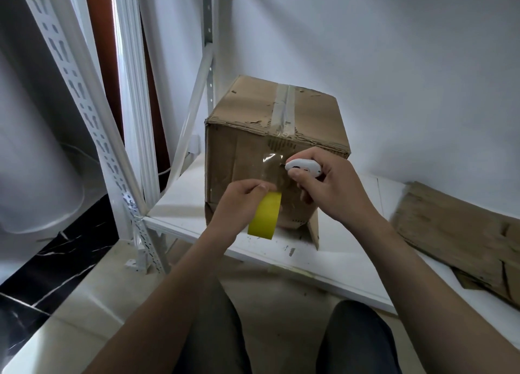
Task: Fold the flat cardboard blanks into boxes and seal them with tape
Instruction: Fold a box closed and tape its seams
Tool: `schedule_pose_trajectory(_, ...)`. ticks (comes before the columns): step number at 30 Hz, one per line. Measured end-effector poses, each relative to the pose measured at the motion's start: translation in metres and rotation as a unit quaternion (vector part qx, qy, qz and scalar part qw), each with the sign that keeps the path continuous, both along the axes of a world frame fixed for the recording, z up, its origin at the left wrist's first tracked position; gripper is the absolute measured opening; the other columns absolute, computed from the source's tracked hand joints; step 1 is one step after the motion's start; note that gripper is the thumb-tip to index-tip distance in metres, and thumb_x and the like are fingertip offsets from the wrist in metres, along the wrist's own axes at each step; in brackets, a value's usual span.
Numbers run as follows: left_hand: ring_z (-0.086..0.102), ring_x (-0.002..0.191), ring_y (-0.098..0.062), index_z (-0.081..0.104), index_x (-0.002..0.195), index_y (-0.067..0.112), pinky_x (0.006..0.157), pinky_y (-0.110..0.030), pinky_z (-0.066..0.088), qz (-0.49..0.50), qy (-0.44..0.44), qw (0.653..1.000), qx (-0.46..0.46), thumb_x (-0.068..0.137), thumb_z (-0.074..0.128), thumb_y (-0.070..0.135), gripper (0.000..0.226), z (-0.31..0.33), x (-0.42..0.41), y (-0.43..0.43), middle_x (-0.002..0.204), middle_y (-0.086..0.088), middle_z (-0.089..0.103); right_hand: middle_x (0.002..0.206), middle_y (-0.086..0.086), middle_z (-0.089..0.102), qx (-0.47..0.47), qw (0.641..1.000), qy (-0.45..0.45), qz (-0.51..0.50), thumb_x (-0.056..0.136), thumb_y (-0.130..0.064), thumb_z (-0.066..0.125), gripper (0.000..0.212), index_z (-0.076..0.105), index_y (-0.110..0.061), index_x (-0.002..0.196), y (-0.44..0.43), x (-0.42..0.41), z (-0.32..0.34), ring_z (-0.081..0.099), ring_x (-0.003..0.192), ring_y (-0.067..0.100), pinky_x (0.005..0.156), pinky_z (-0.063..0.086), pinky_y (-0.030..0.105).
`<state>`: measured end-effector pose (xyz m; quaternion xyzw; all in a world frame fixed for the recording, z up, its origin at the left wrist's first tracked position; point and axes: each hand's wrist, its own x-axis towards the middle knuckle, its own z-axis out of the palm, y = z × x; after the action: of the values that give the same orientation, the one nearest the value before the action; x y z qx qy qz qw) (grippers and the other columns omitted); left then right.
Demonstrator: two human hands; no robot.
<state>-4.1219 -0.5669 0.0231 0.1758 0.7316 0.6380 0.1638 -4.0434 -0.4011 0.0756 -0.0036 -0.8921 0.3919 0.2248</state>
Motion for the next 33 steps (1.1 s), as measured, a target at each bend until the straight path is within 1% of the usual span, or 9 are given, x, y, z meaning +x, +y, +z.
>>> schedule_pose_trajectory(2, 0.060, 0.062, 0.013, 0.077, 0.094, 0.022, 0.051, -0.003, 0.040, 0.005, 0.010, 1.000, -0.014, 0.103, 0.055, 0.021, 0.024, 0.000, 0.000, -0.001, 0.071, 0.020, 0.070, 0.094, -0.019, 0.070, 0.075, 0.997, 0.008, 0.007, 0.092, -0.027, 0.072, 0.015, 0.073, -0.028, 0.107, -0.003, -0.003, -0.002, 0.066, 0.081, 0.005, 0.072, 0.057, 0.035)
schedule_pose_trajectory(4, 0.061, 0.062, 0.009, 0.075, 0.085, 0.027, 0.052, -0.005, 0.041, 0.010, 0.013, 1.000, -0.023, 0.102, 0.056, 0.024, 0.026, 0.001, 0.001, -0.002, 0.068, 0.020, 0.070, 0.095, -0.019, 0.072, 0.144, 0.989, 0.016, 0.005, 0.090, -0.033, 0.073, 0.015, 0.074, -0.033, 0.105, -0.005, -0.007, -0.004, 0.065, 0.086, 0.006, 0.071, 0.056, 0.037)
schedule_pose_trajectory(9, 0.064, 0.089, -0.022, 0.078, 0.090, 0.023, 0.079, -0.036, 0.049, 0.027, 0.031, 0.998, -0.048, 0.101, 0.056, 0.032, 0.026, 0.001, 0.002, -0.001, 0.090, 0.000, 0.071, 0.090, -0.016, 0.073, 0.227, 0.974, 0.012, -0.018, 0.088, -0.040, 0.075, 0.012, 0.074, -0.035, 0.099, -0.012, -0.015, -0.006, 0.063, 0.082, 0.006, 0.063, 0.046, 0.027)
schedule_pose_trajectory(15, 0.062, 0.090, -0.017, 0.079, 0.085, 0.030, 0.080, -0.035, 0.048, 0.041, 0.036, 0.996, -0.073, 0.099, 0.055, 0.030, 0.028, -0.003, -0.001, 0.001, 0.094, 0.009, 0.071, 0.091, -0.015, 0.072, 0.307, 0.949, -0.021, -0.068, 0.089, -0.044, 0.071, 0.012, 0.072, -0.037, 0.099, -0.010, -0.018, -0.011, 0.065, 0.085, 0.015, 0.062, 0.043, 0.029)
schedule_pose_trajectory(19, 0.061, 0.093, -0.014, 0.080, 0.093, 0.031, 0.080, -0.034, 0.048, 0.041, 0.042, 0.993, -0.103, 0.099, 0.053, 0.031, 0.027, -0.010, -0.005, 0.000, 0.102, 0.012, 0.070, 0.088, -0.017, 0.071, 0.289, 0.952, -0.019, -0.094, 0.091, -0.043, 0.070, 0.010, 0.071, -0.037, 0.100, 0.008, 0.004, -0.013, 0.056, 0.074, 0.005, 0.055, 0.033, 0.020)
schedule_pose_trajectory(23, 0.063, 0.095, -0.010, 0.079, 0.092, 0.033, 0.079, -0.031, 0.048, 0.013, 0.059, 0.988, -0.140, 0.097, 0.053, 0.033, 0.026, -0.021, -0.001, 0.005, 0.099, 0.017, 0.072, 0.086, -0.022, 0.068, 0.244, 0.963, -0.051, -0.097, 0.090, -0.044, 0.072, 0.010, 0.071, -0.039, 0.097, 0.034, 0.037, -0.026, 0.050, 0.065, -0.002, 0.058, 0.033, 0.017)
schedule_pose_trajectory(26, 0.064, 0.097, -0.009, 0.079, 0.091, 0.036, 0.086, -0.034, 0.050, -0.022, 0.055, 0.987, -0.148, 0.097, 0.054, 0.029, 0.027, -0.026, 0.011, 0.016, 0.102, 0.018, 0.072, 0.085, -0.023, 0.066, 0.212, 0.959, -0.148, -0.113, 0.085, -0.051, 0.074, 0.014, 0.068, -0.039, 0.090, 0.069, 0.061, -0.050, 0.056, 0.074, 0.000, 0.060, 0.044, 0.025)
schedule_pose_trajectory(29, 0.062, 0.101, -0.011, 0.078, 0.097, 0.034, 0.089, -0.036, 0.048, -0.044, 0.058, 0.983, -0.171, 0.098, 0.053, 0.028, 0.026, -0.029, 0.021, 0.031, 0.109, 0.014, 0.070, 0.086, -0.017, 0.067, 0.182, 0.931, -0.265, -0.173, 0.082, -0.049, 0.077, 0.017, 0.068, -0.035, 0.088, 0.115, 0.080, -0.085, 0.060, 0.078, 0.005, 0.066, 0.054, 0.034)
schedule_pose_trajectory(33, 0.060, 0.102, -0.013, 0.076, 0.107, 0.033, 0.081, -0.029, 0.045, -0.066, 0.068, 0.976, -0.196, 0.098, 0.057, 0.031, 0.022, -0.032, 0.032, 0.055, 0.113, 0.010, 0.067, 0.081, -0.013, 0.069, 0.105, 0.894, -0.384, -0.205, 0.080, -0.041, 0.078, 0.012, 0.068, -0.036, 0.078, 0.158, 0.096, -0.125, 0.065, 0.078, 0.013, 0.069, 0.057, 0.038)
